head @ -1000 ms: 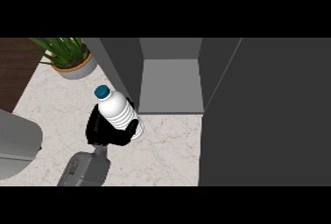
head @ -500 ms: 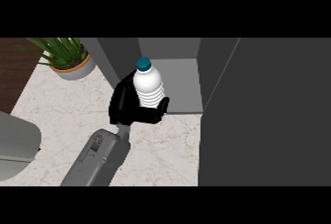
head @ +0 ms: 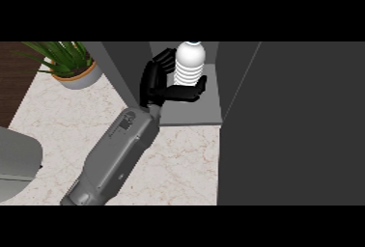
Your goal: Pick up the bottled water, place it into the cabinet and close the cabinet
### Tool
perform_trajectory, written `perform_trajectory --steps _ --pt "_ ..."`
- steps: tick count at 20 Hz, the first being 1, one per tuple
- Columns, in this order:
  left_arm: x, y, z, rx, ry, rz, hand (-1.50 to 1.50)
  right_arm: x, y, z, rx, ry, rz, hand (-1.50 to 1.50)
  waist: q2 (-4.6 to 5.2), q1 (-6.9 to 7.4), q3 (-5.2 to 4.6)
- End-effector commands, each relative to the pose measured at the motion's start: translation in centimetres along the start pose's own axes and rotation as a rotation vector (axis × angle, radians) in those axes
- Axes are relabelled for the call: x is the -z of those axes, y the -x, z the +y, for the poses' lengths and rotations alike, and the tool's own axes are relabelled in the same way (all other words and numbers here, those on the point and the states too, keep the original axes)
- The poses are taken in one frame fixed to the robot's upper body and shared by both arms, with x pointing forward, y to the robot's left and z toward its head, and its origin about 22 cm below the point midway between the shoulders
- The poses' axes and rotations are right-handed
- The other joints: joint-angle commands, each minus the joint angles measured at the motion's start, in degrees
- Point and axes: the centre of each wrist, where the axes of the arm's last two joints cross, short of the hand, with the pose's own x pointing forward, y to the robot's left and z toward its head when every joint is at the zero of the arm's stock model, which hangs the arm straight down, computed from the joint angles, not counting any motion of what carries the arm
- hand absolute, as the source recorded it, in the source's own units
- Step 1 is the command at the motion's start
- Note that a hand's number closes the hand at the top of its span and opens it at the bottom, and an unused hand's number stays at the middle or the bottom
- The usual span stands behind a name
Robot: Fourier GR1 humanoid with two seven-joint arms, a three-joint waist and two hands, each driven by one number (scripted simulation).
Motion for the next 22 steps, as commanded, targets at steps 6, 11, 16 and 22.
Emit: perform_trajectory --steps 6,11,16,22 --pt "4.4 0.0 0.8 0.147 -0.090 0.012 1.50 0.7 0.2 0.4 0.022 -0.009 0.006 -1.50 0.32 -0.57 -0.01" --pt "4.9 0.8 0.4 0.263 -0.118 0.017 1.50 0.4 0.6 -0.7 0.013 0.001 -0.001 -1.50 0.63 -1.30 0.02" --pt "5.6 0.5 0.0 0.291 -0.161 0.009 1.50 0.5 1.1 0.6 0.025 -0.024 0.010 -1.50 0.91 -1.97 -0.01" --pt "4.6 2.7 2.2 0.475 -0.211 -0.011 1.50 0.8 1.7 0.4 0.016 -0.044 0.023 -1.50 1.11 -2.10 0.00"
